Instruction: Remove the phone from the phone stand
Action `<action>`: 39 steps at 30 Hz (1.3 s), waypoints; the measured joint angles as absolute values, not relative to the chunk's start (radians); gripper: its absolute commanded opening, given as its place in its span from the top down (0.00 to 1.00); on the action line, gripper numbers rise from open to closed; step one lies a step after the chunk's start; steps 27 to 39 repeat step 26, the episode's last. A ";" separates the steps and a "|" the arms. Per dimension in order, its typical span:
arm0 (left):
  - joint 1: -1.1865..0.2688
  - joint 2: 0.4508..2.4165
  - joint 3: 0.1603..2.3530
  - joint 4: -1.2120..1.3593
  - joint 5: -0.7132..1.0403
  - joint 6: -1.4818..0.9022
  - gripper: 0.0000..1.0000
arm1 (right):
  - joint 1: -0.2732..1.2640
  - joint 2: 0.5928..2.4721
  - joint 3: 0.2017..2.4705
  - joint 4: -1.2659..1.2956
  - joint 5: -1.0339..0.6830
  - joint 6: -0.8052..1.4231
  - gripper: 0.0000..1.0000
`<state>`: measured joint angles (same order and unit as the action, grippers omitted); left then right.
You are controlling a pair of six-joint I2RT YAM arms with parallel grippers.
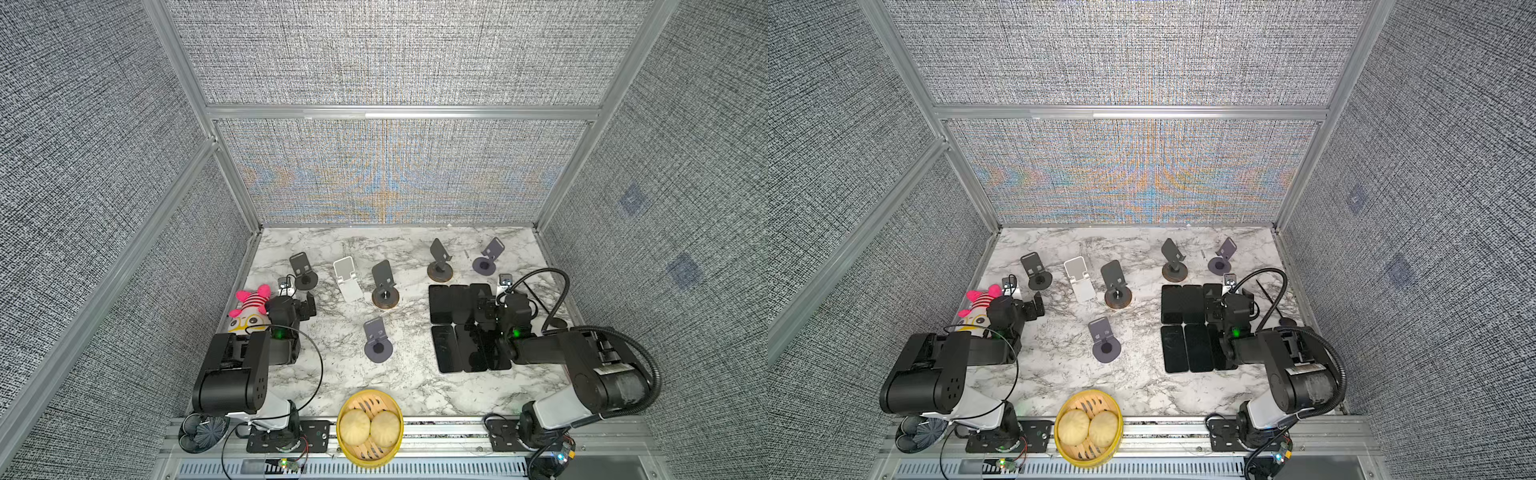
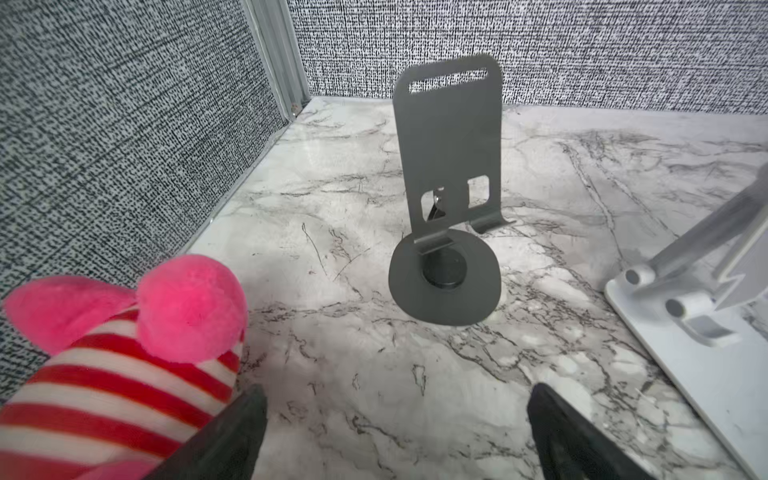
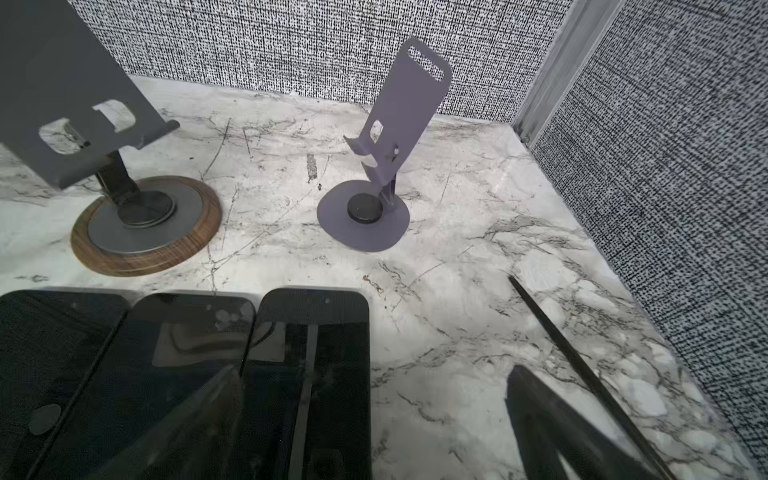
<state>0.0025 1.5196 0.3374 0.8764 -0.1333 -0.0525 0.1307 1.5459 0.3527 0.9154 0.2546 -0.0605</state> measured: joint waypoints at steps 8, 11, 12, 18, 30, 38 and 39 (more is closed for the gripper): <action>0.002 1.535 0.327 0.955 -0.134 -0.052 0.01 | 0.114 1.535 0.373 0.874 0.254 -0.038 0.01; 0.002 1.535 0.327 0.960 -0.134 -0.052 0.01 | 0.114 1.535 0.373 0.870 0.254 -0.035 0.01; 0.002 1.535 0.327 0.964 -0.134 -0.052 0.01 | 0.114 1.535 0.373 0.870 0.254 -0.035 0.01; 0.002 1.535 0.327 0.970 -0.134 -0.052 0.01 | 0.114 1.535 0.373 0.868 0.254 -0.031 0.01; 0.002 1.535 0.327 0.970 -0.134 -0.052 0.01 | 0.104 1.536 0.386 0.862 0.249 -0.030 0.01; 0.002 1.535 0.327 0.970 -0.134 -0.052 0.01 | 0.104 1.536 0.386 0.862 0.249 -0.030 0.01; 0.002 1.535 0.327 0.970 -0.134 -0.052 0.01 | 0.104 1.536 0.386 0.862 0.249 -0.030 0.01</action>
